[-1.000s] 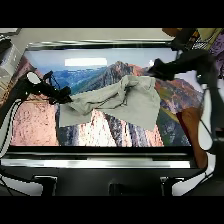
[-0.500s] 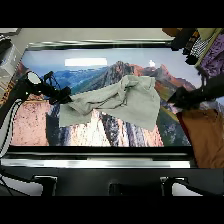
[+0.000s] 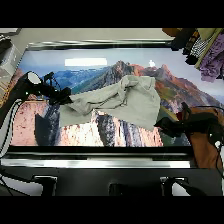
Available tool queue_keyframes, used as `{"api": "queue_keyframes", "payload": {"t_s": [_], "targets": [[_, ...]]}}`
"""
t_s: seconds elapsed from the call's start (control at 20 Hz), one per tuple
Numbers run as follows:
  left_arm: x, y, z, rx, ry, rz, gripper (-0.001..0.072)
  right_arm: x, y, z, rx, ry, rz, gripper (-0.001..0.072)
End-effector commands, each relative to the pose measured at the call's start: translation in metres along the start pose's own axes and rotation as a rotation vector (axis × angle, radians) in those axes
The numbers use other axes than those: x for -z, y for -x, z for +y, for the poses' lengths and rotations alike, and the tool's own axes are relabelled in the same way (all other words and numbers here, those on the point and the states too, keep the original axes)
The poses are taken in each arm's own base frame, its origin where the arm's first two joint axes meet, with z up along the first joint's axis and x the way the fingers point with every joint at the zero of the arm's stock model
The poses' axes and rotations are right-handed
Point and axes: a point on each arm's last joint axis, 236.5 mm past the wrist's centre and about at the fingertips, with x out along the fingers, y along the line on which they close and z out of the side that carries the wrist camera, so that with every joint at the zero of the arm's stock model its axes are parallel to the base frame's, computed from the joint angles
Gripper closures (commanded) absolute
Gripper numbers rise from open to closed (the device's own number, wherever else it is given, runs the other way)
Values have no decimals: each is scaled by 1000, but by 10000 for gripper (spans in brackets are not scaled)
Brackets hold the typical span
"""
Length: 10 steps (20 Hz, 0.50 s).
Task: Fold the clothes and pants, and hang the long-sleeved shirts on hangers.
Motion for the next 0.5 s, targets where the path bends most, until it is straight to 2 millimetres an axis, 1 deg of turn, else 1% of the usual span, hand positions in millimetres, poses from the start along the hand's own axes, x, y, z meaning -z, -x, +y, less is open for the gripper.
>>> {"api": "queue_keyframes", "payload": {"t_s": [0.0, 0.15, 0.35, 0.45], "targets": [[1, 0, 0, -1, 1, 4, 689, -12, -12, -8, -10, -37, -70, 138], [1, 0, 0, -1, 4, 4, 688, -7, -27, -10, -38, -86, -25, 137], [1, 0, 0, -1, 4, 5, 688, -17, -38, -8, -86, -128, -46, 138], [1, -1, 0, -1, 3, 6, 688, -16, -48, -5, -83, -117, -35, 141]]}}
